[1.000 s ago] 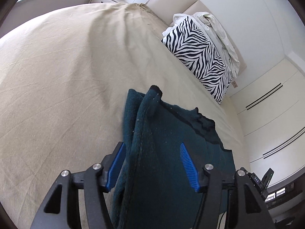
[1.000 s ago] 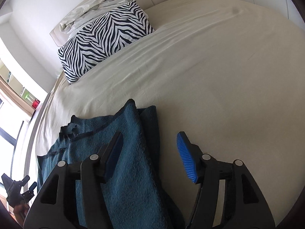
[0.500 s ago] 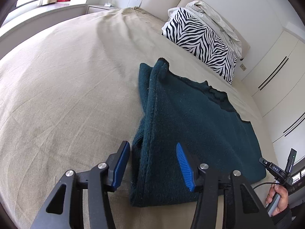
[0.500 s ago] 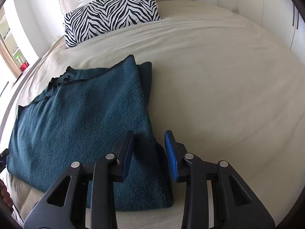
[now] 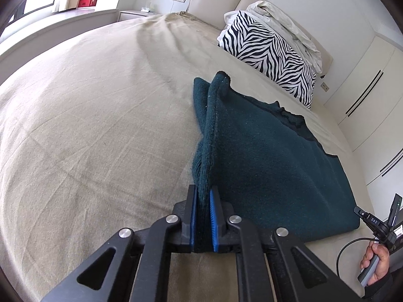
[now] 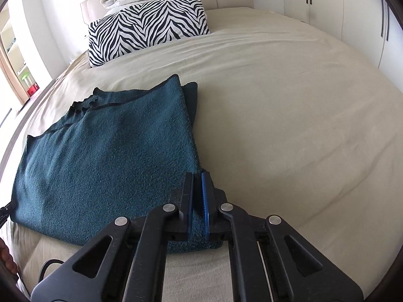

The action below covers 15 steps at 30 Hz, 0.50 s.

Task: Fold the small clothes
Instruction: 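Pinch the folded edge with the left gripper while the right gripper grasps the hem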

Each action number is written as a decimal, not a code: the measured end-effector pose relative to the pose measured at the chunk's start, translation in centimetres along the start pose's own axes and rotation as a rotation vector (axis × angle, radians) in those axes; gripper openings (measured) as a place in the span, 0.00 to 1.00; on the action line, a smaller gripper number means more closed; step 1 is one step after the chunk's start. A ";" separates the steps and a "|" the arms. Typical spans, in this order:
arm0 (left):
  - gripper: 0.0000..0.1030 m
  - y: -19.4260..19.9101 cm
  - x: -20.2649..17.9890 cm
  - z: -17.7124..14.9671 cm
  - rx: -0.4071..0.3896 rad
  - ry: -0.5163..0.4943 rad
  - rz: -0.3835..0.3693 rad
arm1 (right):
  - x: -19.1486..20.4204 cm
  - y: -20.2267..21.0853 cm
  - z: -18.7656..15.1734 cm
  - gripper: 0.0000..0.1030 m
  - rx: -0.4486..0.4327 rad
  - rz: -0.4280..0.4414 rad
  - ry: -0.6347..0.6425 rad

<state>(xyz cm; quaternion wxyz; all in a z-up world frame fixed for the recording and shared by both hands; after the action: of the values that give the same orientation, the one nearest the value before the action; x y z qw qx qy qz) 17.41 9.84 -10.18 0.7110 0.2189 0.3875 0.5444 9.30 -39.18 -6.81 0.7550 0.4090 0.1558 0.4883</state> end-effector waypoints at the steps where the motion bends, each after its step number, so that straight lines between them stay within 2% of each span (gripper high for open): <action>1: 0.10 0.1 0.0 0.0 0.000 0.001 -0.002 | -0.1 0.3 -0.1 0.05 -0.003 0.000 -0.001; 15: 0.07 1.0 1.0 -1.3 0.014 0.022 -0.019 | -2.7 0.0 -1.6 0.04 0.022 0.057 -0.122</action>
<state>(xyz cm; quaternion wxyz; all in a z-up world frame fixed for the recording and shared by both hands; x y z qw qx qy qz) 15.86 10.92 -10.55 0.7103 0.2142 0.4009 0.5375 7.03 -40.79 -8.22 0.7442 0.4507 0.1033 0.4819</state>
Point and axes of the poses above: each gripper's, at about its wrist camera, not at the fingertips, and y roughly against the way its jaws point, x to its left, z to its top, the point moved 3 cm from there along -y, roughly the way its jaws point, and after that the axes turned 6 degrees about -y, right-handed, at the moved point
